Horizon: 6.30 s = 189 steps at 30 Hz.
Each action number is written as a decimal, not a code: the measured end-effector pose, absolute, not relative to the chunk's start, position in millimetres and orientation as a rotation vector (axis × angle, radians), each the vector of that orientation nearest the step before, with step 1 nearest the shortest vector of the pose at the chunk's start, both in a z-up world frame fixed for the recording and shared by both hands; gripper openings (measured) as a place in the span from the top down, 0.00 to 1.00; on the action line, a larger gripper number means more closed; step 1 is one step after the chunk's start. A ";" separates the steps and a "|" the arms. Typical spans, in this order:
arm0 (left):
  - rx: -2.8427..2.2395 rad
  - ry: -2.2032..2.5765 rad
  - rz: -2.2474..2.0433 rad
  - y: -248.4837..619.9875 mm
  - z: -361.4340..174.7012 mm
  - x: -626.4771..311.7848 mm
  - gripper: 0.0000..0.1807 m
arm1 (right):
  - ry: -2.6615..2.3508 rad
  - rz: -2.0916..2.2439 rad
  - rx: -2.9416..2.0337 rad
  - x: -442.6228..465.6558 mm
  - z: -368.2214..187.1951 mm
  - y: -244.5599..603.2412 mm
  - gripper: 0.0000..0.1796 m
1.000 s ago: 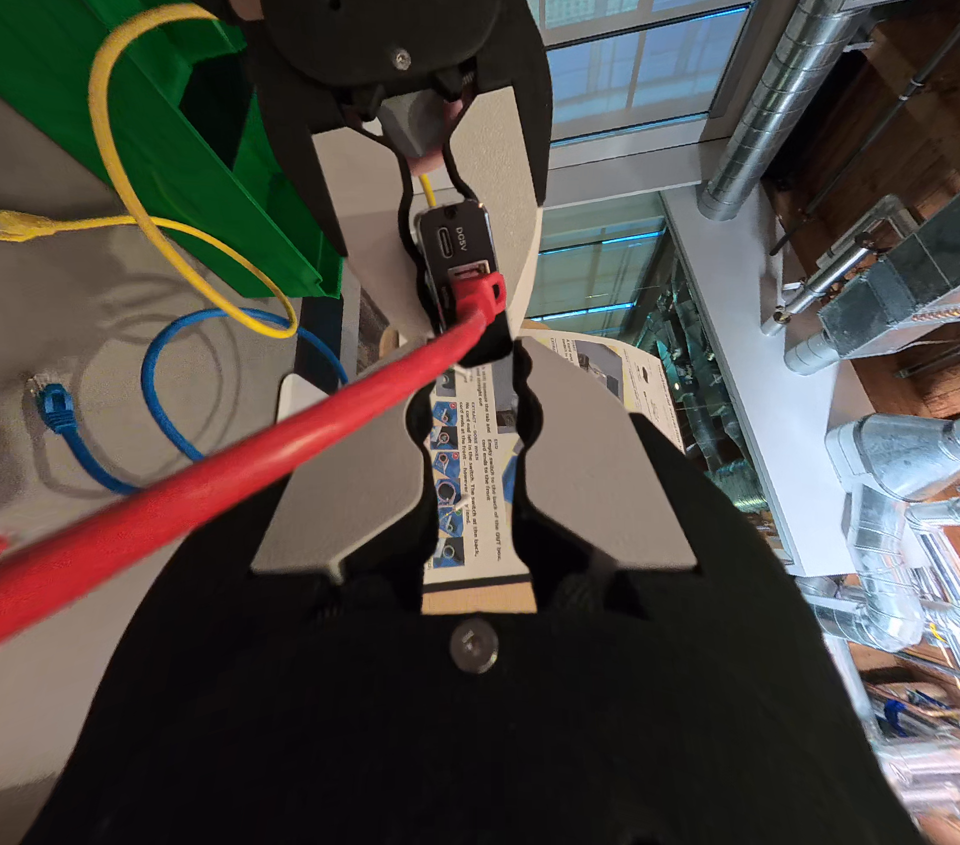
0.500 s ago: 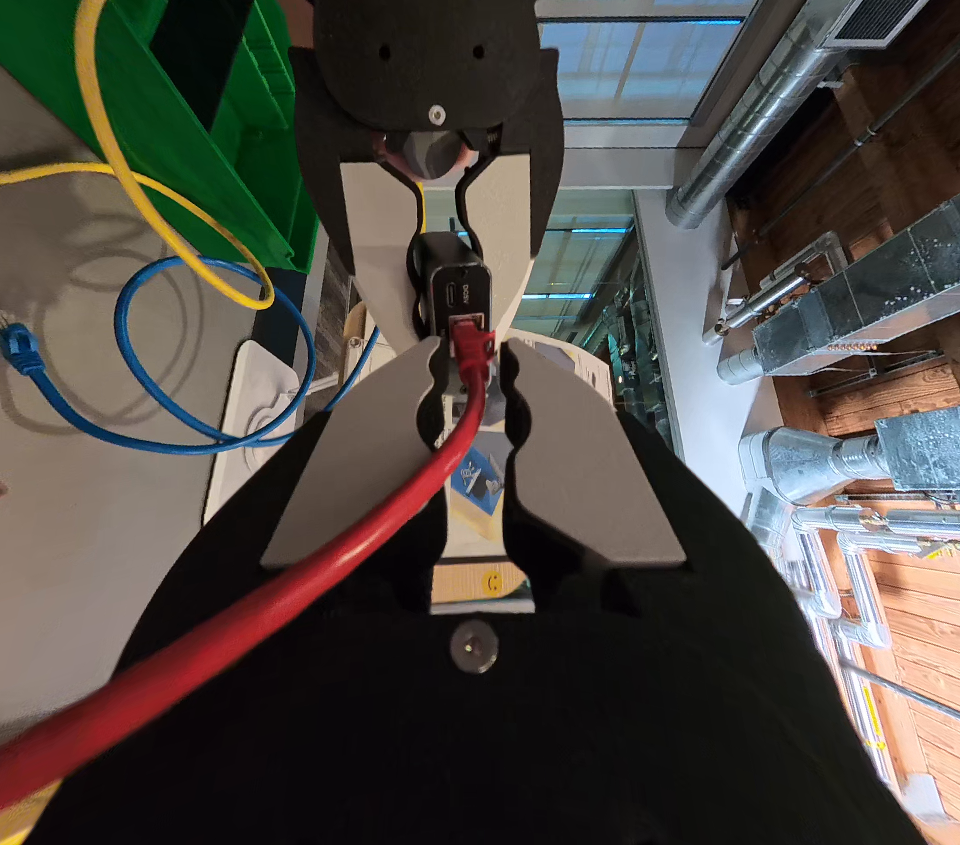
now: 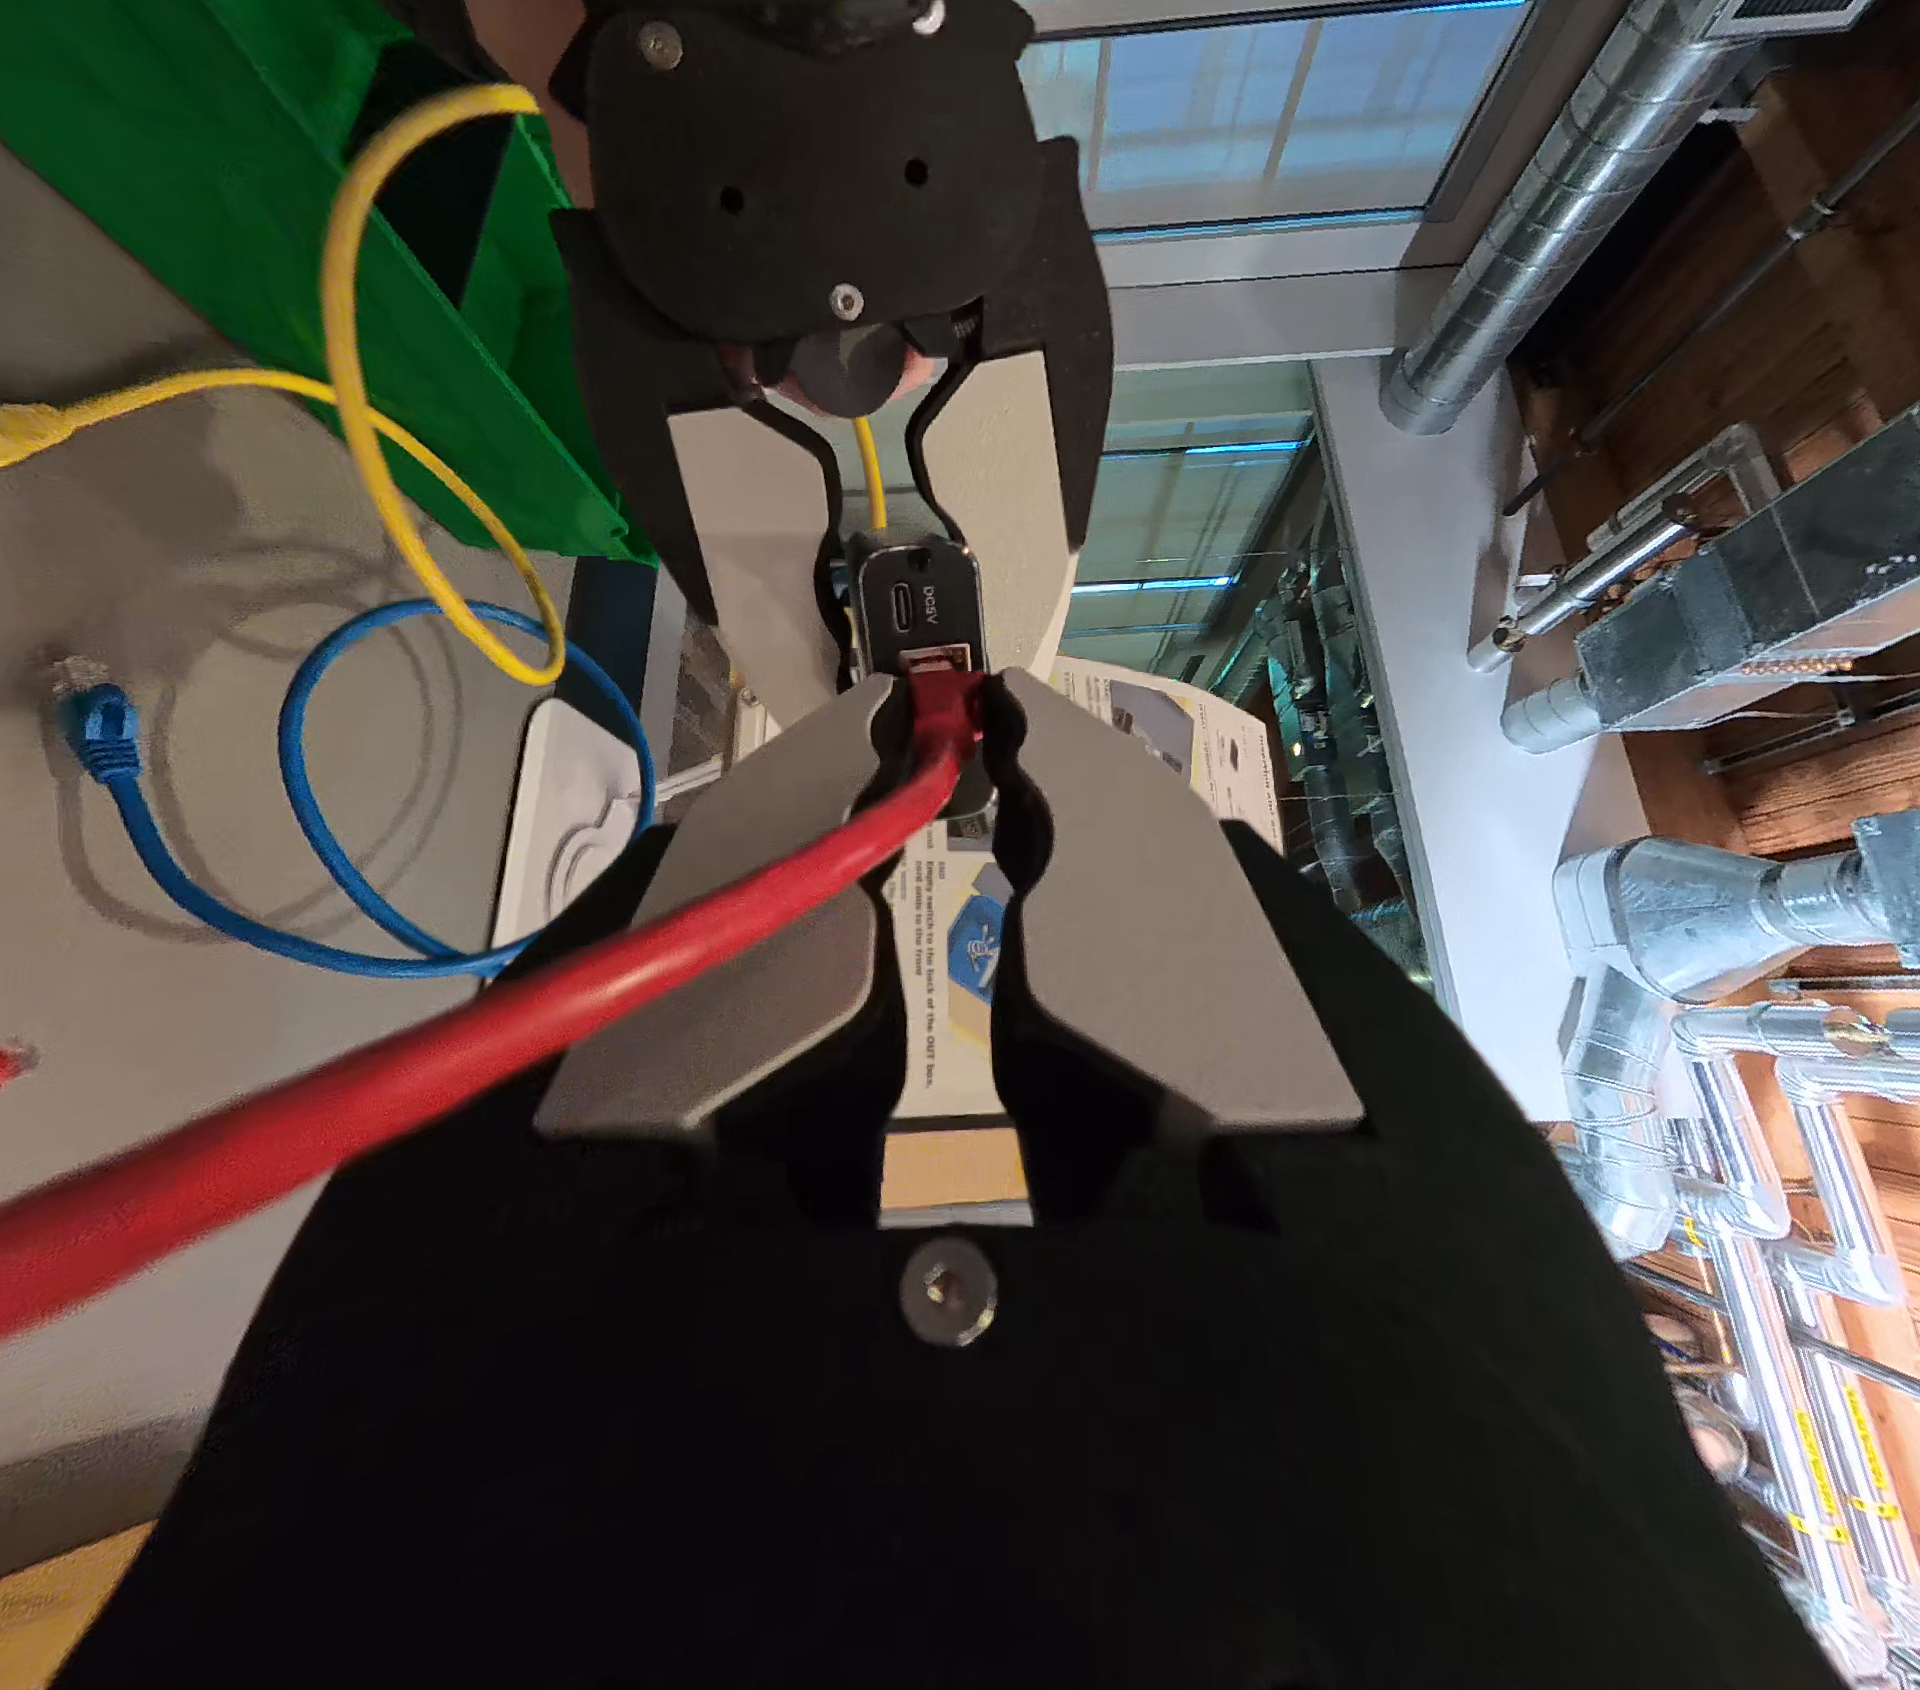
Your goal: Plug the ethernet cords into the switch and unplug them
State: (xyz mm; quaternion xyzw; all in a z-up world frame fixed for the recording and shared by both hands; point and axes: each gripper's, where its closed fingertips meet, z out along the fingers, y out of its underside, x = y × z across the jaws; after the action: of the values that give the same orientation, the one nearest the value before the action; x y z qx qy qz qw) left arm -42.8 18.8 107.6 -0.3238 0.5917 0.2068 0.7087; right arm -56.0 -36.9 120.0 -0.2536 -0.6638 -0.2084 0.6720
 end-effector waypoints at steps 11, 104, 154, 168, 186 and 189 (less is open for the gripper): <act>-0.778 1.389 0.516 34.9 85.8 -39.0 0.85 | -1.632 -0.476 -0.780 -47.5 93.2 -22.1 0.93; -1.166 1.383 0.281 31.0 102.6 -80.9 0.86 | -0.333 -0.163 -2.844 339.2 -102.3 -16.6 0.86; -0.992 1.397 0.770 21.0 107.2 -83.1 0.85 | -1.271 -0.417 -1.411 -25.6 87.5 42.9 0.96; -0.893 1.225 0.928 58.2 115.5 -88.1 0.82 | -1.328 -0.471 -1.363 -38.1 98.8 10.3 0.96; -0.828 1.176 0.485 30.9 130.6 -71.9 0.86 | -1.129 0.003 -0.931 6.7 194.8 -79.1 0.85; -0.851 1.208 0.443 27.4 128.1 -68.8 0.86 | -1.203 -0.151 -0.931 8.7 179.4 -69.2 0.85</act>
State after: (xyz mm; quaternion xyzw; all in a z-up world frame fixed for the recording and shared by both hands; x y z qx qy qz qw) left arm -68.8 27.4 128.1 -0.3844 0.5457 0.2000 0.7173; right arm 8.7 -69.2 179.4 -0.4216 -0.5445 -0.0683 0.7219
